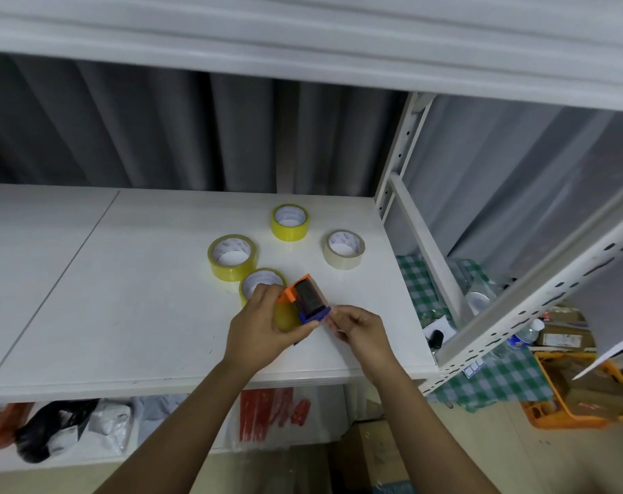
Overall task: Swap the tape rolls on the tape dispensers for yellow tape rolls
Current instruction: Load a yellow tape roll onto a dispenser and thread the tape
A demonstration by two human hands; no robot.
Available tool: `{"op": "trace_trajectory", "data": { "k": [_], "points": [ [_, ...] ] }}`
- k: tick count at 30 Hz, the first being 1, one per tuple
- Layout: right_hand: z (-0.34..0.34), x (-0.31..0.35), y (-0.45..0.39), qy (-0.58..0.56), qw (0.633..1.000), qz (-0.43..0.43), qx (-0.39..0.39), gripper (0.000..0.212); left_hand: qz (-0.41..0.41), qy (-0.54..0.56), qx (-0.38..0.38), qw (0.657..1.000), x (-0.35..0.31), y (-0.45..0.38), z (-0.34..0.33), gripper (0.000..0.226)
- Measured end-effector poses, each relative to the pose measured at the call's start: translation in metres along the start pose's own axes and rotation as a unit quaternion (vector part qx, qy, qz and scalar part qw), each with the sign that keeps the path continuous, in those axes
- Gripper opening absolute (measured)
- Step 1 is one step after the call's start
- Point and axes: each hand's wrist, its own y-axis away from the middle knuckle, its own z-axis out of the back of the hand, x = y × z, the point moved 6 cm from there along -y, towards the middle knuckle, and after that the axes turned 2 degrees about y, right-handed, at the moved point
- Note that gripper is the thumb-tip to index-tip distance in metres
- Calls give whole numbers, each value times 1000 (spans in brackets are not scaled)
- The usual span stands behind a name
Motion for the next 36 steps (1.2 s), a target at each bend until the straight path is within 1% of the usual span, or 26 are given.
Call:
{"op": "trace_trajectory", "data": {
  "k": [2,5,8,12,17,21,24,26,28,29,31,32,33,35,36],
  "points": [
    [4,6,1,-53,998,16,-25,12,-2,-1,0,1000,-1,0,0,62],
    [2,17,1,-78,997,27,-11,12,-1,-6,10,1000,-1,-2,-2,56],
    [-5,19,3,-71,997,12,16,15,1,-5,7,1000,-1,-2,-3,56],
    [-8,17,6,-99,995,-7,17,20,-6,-14,-2,1000,-1,-3,-3,62],
    [-11,9,9,-159,986,-44,13,21,-18,-21,3,1000,-8,-3,-6,58],
    [-10,16,8,-170,985,-25,18,22,11,-16,6,1000,-12,-3,-4,60],
    [-8,22,9,-165,986,20,26,22,65,31,3,997,-15,1,0,60],
    [-7,25,11,-132,989,61,16,20,119,120,-7,986,-14,1,8,53],
    [-13,30,15,-61,991,120,17,21,136,239,-13,961,-16,-1,19,43],
    [-21,34,17,-30,988,151,34,22,133,282,-15,950,-18,-2,27,35],
    [-42,41,20,14,977,194,88,26,140,333,-19,932,-16,-1,45,21],
    [-54,44,22,33,971,205,119,33,159,352,-22,922,-12,1,54,22],
    [-67,46,24,48,964,208,155,42,182,368,-25,912,-6,4,62,29],
    [-98,47,31,87,946,211,231,65,229,404,-23,885,10,13,78,51],
    [-114,46,34,116,935,215,256,77,249,428,-17,869,16,17,86,59]
  ]
}}
